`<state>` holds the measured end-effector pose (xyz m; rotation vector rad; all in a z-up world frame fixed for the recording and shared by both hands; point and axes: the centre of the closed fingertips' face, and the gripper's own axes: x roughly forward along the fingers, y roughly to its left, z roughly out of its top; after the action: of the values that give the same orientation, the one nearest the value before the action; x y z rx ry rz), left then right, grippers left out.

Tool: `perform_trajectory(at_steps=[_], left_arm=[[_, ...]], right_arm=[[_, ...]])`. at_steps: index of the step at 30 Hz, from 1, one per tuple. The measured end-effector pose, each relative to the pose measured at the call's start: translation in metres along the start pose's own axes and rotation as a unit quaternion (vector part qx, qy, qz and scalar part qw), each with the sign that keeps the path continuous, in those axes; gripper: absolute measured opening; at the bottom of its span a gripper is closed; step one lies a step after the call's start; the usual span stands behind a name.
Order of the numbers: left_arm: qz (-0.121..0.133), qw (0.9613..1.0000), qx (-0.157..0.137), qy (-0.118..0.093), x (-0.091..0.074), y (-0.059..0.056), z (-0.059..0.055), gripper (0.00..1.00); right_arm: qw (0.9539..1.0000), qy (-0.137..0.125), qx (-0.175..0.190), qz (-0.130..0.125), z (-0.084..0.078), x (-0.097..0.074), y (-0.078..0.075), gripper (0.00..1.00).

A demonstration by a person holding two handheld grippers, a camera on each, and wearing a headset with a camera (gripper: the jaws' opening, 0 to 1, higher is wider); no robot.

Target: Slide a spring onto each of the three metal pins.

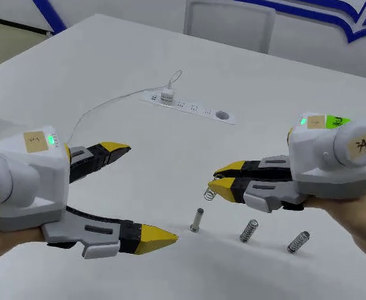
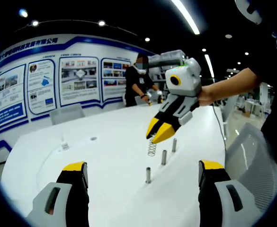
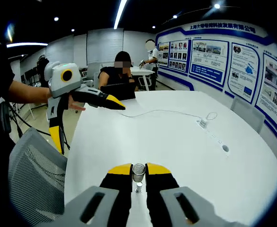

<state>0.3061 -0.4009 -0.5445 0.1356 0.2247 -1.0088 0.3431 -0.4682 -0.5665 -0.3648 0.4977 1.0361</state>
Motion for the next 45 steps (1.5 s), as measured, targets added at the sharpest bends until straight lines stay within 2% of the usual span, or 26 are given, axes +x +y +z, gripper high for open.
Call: perform_trajectory(at_steps=[5,15,18,22,32,45], left_arm=[[0.004,0.9999,-0.001,0.010,-0.001,0.002,-0.006,0.98],[0.010,0.9998,-0.012,0.014,-0.002,0.006,-0.012,0.99],[0.014,0.9998,-0.006,0.013,-0.003,0.008,-0.012,0.96],[0.014,0.9998,-0.015,0.008,-0.003,0.008,-0.010,0.96],[0.005,0.9996,-0.011,0.027,-0.004,0.003,-0.017,0.97],[0.005,0.9996,-0.012,0.024,-0.003,-0.001,-0.014,0.97]], right_arm=[[0.9995,0.023,0.019,-0.005,-0.017,0.015,-0.006,0.10],[0.9988,0.038,0.030,0.005,-0.033,0.028,-0.005,0.10],[0.9987,0.043,0.029,0.005,-0.037,0.030,-0.005,0.10],[0.9984,0.049,0.028,0.006,-0.042,0.033,-0.004,0.11],[0.9981,0.059,0.020,-0.003,-0.056,0.045,-0.002,0.11],[0.9967,0.080,-0.003,-0.014,-0.068,0.051,0.001,0.11]])
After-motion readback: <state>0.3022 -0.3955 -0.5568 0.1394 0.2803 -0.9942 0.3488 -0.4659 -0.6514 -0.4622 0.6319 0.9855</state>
